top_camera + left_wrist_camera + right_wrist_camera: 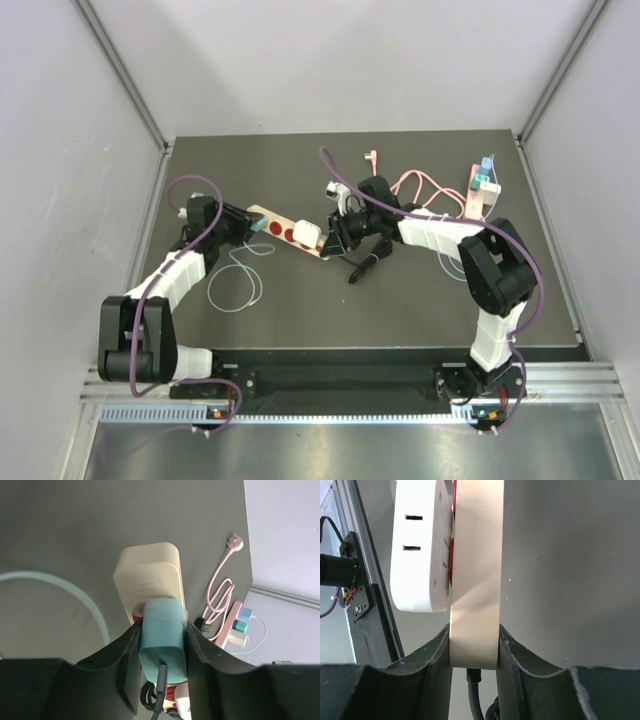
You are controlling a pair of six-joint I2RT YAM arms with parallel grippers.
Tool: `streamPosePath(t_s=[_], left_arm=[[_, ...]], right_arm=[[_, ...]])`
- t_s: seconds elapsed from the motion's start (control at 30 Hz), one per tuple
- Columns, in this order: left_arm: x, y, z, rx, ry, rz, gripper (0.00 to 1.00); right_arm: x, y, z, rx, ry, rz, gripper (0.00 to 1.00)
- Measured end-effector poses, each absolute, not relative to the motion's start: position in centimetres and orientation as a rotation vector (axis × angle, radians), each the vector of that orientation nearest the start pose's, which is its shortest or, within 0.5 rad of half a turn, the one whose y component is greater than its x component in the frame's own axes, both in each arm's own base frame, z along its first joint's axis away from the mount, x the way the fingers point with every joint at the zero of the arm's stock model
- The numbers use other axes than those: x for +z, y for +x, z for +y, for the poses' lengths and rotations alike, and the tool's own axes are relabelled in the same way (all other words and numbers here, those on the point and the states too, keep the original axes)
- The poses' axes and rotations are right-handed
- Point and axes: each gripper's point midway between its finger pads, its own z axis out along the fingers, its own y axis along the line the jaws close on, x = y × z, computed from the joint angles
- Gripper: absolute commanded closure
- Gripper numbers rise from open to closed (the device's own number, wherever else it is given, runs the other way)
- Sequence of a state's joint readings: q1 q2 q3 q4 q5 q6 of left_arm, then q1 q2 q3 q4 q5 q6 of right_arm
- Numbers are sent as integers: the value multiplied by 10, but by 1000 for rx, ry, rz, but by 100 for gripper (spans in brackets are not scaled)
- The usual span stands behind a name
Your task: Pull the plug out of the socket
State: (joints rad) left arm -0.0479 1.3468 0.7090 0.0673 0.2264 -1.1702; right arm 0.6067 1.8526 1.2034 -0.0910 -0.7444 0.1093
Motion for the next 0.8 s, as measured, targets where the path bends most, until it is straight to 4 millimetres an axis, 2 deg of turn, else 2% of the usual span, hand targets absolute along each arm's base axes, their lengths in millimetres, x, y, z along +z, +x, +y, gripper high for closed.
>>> streamPosePath(t_s=[0.03,0.1,0.13,0.2,0.23,0.3,0.33,0.43,0.6,0.8], left_arm=[[132,381,-95,-925,-1097,2001,78],[134,383,-96,-927,-1091,2001,100],[134,384,-97,-926,-1088,2002,100],[133,385,-97,-925,-1082,2007,100],[134,385,-97,-924,-1077,2009,100],[134,385,-98,-920,-1060,2013,100],[134,384,-98,-915,-1043,2018,100],[129,380,-97,-875,-981,2054,100],[139,376,-98,-868,-874,2064,100],[154,373,-110,-944,-746,2057,100]], right_arm=[[101,296,354,1216,-962,2171,100],[100,295,354,1217,-959,2173,100],[100,295,354,1216,-958,2172,100],[100,295,353,1212,-957,2172,92],[99,295,353,1211,-957,2171,73],[100,295,353,1211,-965,2164,47],[101,293,354,1223,-979,2154,25],[113,287,356,1259,-1036,2089,1],[138,275,359,1338,-1106,1985,0],[150,267,362,1415,-1120,1962,0]])
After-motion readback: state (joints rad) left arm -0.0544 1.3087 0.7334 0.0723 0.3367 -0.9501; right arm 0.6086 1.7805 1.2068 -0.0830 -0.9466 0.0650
